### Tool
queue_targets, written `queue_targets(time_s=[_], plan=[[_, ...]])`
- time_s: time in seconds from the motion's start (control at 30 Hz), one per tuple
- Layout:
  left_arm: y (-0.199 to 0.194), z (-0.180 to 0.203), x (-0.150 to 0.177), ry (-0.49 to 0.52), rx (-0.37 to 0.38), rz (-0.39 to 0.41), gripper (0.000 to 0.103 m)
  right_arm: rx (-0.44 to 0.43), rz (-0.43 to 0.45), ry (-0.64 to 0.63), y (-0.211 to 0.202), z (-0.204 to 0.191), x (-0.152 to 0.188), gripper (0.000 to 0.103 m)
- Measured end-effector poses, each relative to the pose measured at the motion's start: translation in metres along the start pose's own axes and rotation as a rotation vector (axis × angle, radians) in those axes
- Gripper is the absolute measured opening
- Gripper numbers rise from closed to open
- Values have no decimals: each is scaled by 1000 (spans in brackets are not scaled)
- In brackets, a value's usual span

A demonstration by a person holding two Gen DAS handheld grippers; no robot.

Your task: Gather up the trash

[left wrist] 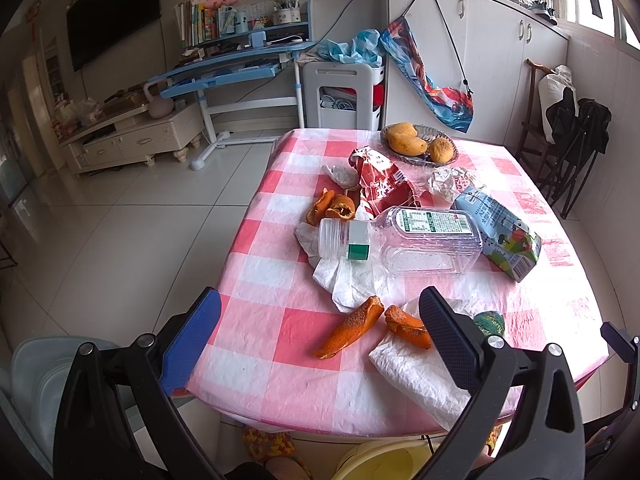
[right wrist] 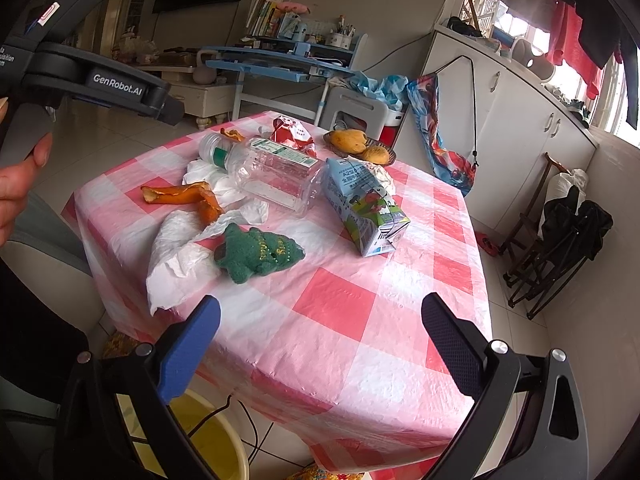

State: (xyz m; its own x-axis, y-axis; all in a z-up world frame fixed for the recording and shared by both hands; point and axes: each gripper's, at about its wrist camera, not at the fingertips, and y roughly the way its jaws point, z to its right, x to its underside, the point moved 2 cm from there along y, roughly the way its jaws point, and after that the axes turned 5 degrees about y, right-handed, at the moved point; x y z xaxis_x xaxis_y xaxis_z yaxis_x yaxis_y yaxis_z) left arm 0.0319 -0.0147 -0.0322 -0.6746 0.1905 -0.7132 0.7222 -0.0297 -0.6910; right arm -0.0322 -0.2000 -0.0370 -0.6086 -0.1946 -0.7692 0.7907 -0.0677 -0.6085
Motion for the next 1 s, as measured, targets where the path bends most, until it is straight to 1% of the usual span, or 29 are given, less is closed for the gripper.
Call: queue_targets(time_s=[1.0], plan=[[-1,0,-1,0,1,-2,96,0,-2,-3,2,-4,1,97]])
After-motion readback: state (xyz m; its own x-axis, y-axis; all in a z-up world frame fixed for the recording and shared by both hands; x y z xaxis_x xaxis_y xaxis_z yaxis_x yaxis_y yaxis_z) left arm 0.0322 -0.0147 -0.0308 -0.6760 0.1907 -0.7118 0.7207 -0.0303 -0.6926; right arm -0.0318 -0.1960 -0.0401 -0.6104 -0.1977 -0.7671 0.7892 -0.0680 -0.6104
